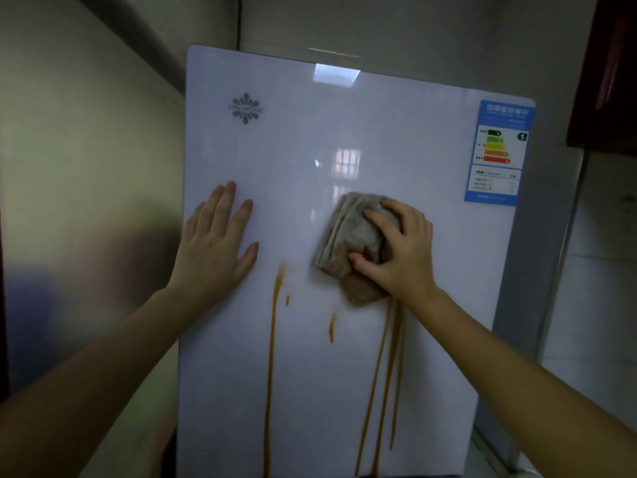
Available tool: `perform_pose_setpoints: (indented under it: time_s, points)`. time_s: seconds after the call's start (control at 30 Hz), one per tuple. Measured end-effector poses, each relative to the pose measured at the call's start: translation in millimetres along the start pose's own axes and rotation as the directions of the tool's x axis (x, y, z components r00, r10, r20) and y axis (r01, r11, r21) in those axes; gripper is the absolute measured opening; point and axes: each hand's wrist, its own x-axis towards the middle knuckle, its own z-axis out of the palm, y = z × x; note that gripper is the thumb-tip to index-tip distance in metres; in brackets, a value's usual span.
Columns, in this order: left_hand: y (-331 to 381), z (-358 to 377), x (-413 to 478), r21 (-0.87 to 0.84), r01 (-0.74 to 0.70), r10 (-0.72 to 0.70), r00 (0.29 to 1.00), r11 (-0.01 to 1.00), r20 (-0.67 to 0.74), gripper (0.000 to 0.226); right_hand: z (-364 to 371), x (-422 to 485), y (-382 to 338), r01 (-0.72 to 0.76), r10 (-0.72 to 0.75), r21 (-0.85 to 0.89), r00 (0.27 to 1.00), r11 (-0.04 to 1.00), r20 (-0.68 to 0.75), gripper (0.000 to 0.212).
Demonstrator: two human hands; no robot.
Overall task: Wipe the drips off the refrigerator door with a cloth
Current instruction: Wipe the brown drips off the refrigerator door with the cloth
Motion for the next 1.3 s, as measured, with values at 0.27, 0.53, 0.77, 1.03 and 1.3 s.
perform_pose_setpoints:
  time_s: [0.27, 0.53, 0.77, 1.03, 1.3]
  points:
    - [-1, 0, 0, 0.003, -0.003, 0.003, 1.0, 1.0, 0.013, 0.07, 18, -51, -12, 0.168, -0.166, -0.013, 0.983, 0.986, 0.079, 0.066]
    - [0, 2, -1, -0.016, 0.008, -0.008, 1.0, 1.0, 0.005, 0.07, -28, -79, 49, -0.216, 0.217, -0.052, 0.976, 0.975, 0.014, 0.075]
    - [1, 0, -1, -0.03, 0.013, -0.012, 1.0, 0.999, 0.012, 0.071, 0, -68, 4, -0.125, 0.125, -0.01, 0.992, 0.992, 0.014, 0.073]
    - [1, -2, -1, -0.042, 0.017, -0.016, 1.0, 0.999, 0.024, 0.071, -2, -103, 14, -0.053, 0.056, -0.035, 0.996, 0.998, 0.075, 0.072]
    - [0, 2, -1, -0.028, 0.011, -0.011, 1.0, 1.0, 0.015, 0.071, -26, -123, 36, -0.244, 0.246, -0.04, 0.966, 0.969, 0.076, 0.074]
